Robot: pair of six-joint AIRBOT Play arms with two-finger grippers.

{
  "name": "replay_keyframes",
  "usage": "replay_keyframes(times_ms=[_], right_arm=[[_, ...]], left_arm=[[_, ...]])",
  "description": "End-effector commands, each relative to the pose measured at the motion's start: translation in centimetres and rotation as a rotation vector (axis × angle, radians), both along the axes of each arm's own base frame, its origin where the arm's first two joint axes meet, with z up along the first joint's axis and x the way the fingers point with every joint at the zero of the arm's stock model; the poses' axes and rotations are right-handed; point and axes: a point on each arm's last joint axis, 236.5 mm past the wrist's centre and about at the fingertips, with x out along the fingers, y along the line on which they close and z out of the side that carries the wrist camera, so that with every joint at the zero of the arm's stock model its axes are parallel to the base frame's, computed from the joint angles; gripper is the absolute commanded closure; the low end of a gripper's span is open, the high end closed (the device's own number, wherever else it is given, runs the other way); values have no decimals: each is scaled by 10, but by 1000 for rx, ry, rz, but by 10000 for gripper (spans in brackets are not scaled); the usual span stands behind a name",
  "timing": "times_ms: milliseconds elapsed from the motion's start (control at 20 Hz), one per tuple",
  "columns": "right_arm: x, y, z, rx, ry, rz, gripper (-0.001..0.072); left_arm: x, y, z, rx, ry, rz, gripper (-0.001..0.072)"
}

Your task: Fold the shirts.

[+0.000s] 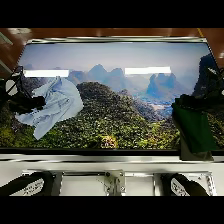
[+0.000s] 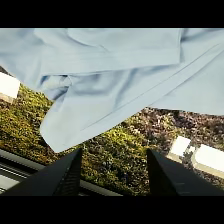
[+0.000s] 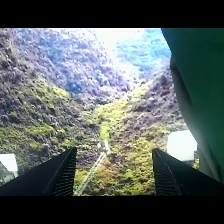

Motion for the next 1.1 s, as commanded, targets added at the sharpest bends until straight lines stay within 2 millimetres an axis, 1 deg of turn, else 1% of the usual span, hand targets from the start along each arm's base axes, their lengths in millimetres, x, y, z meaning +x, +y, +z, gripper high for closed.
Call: replay_keyframes(times_ms=[0,50,100,150,200,300,400,450,650,800,900,1050], right_arm=[[9,3,4,16,-39,-10,124],[13,4,6,22,-60,-14,124],[13,4,6,24,-60,-14,124],[13,4,6,25,-55,-13,124],[13,4,6,23,-56,-11,124],[13,4,6,20,-59,-9,124],[15,3,7,16,-69,-12,124],[18,2,8,14,-79,-14,124],[26,-3,11,-4,-116,-23,124],[30,-5,14,-12,-138,-29,124],[33,-6,15,-15,-153,-32,124],[34,-6,15,-15,-155,-33,125]], left_arm=[[0,-3,-3,-16,6,2,222],[1,-4,-3,-17,2,1,222],[1,-4,-3,-17,3,1,215],[2,-3,-3,-15,-1,-1,129],[10,-3,-2,-9,-25,-29,-4],[22,0,-7,12,-10,-124,-9],[38,9,-22,20,34,-158,-10],[49,11,-32,7,53,-157,-10],[97,15,-86,-83,123,-123,-11],[124,16,-105,-147,119,-139,-11],[130,15,-116,-199,124,-130,-11],[125,22,-138,-209,168,-125,-11]])
